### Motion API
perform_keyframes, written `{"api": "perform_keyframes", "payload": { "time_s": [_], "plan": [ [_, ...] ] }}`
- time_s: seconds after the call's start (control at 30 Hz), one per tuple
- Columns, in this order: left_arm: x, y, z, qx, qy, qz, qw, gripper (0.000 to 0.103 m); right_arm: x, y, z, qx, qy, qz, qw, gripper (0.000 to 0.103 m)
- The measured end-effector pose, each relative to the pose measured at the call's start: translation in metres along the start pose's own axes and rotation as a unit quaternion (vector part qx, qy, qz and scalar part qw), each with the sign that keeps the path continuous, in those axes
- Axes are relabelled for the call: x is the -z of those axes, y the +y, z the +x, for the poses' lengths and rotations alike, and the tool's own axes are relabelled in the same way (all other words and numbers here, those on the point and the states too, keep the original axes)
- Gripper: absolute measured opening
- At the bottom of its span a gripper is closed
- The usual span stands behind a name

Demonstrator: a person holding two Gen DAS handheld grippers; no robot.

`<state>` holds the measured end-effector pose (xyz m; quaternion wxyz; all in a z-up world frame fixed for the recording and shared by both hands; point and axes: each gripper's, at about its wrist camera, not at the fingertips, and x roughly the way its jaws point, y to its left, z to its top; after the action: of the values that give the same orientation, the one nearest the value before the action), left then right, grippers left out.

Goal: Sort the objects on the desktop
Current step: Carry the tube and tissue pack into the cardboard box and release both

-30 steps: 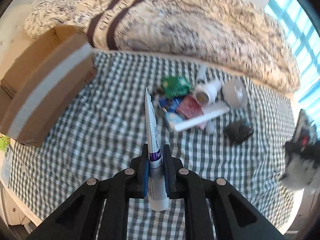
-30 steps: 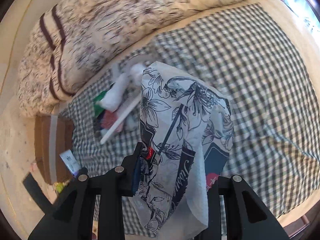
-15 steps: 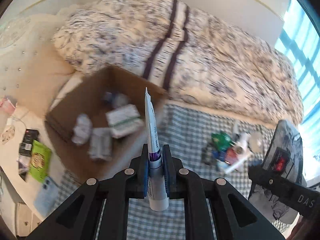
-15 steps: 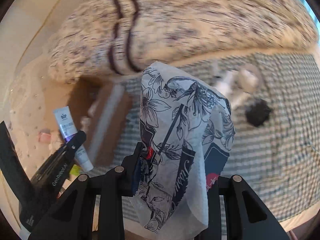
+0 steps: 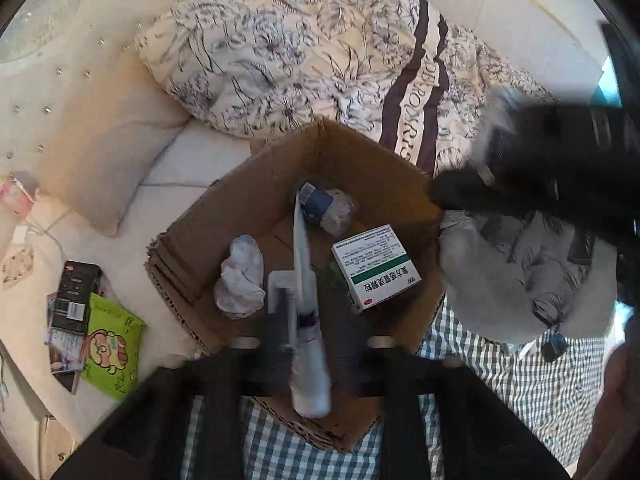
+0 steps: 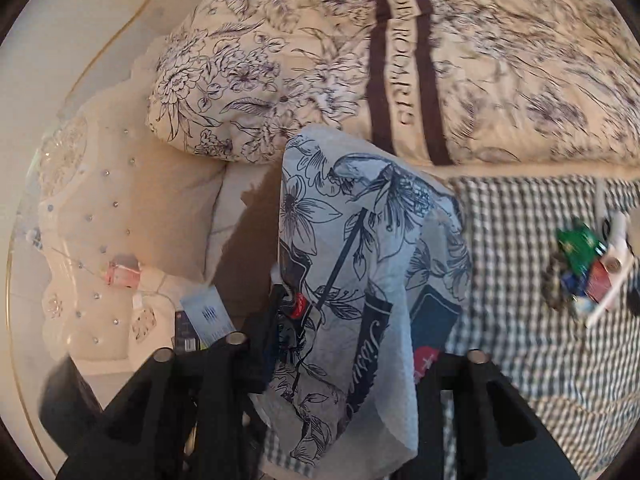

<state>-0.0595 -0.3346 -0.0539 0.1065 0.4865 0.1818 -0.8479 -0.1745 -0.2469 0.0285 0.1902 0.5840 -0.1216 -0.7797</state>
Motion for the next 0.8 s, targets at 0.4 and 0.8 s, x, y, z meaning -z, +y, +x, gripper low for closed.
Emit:
{"api": "perform_keyframes", "payload": {
  "time_s": [0.4,0.8],
  "plan": [
    [-0.008,0.004,0.014,0.024,0.015,-0.016,0.9995,0.096,-0.019,0.002,0.021,0.058,0.018,0.013,0.998,0.074],
    [0.022,-0.083,0.007,0.035,0.031,0.043,0.9980,0.097,0.008,-0.084,-0.035,0.050,-0.016,0.092,0.994,0.074]
  ]
}}
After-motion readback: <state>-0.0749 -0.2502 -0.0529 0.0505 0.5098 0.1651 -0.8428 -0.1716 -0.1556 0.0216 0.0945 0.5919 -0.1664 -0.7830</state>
